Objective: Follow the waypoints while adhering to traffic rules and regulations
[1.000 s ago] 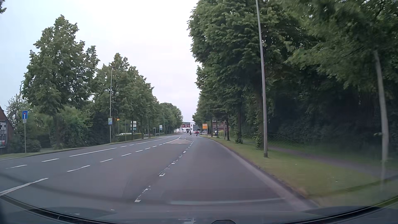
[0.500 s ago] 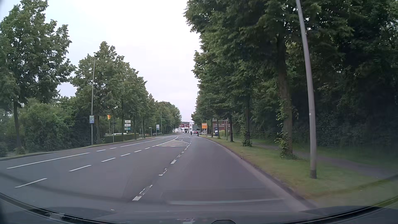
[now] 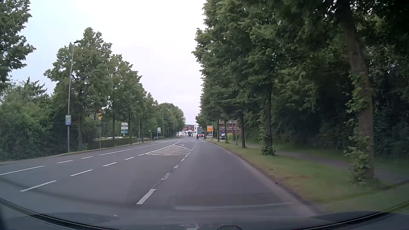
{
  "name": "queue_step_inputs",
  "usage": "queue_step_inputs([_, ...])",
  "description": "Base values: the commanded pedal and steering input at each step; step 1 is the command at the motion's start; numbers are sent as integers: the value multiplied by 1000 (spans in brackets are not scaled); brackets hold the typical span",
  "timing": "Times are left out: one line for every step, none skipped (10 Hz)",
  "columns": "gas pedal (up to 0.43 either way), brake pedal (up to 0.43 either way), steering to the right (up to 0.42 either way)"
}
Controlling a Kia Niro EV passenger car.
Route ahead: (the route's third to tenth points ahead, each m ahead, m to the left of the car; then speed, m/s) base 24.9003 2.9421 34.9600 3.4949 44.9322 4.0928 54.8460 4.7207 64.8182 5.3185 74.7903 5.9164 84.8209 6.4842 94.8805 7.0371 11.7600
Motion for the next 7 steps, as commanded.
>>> queue_step_inputs([177, 0, -5])
queue_step_inputs([177, 0, -5])
queue_step_inputs([177, 0, -5])
queue_step_inputs([169, 0, -5])
queue_step_inputs([150, 0, -6])
queue_step_inputs([130, 0, -6])
queue_step_inputs([118, 0, -8])
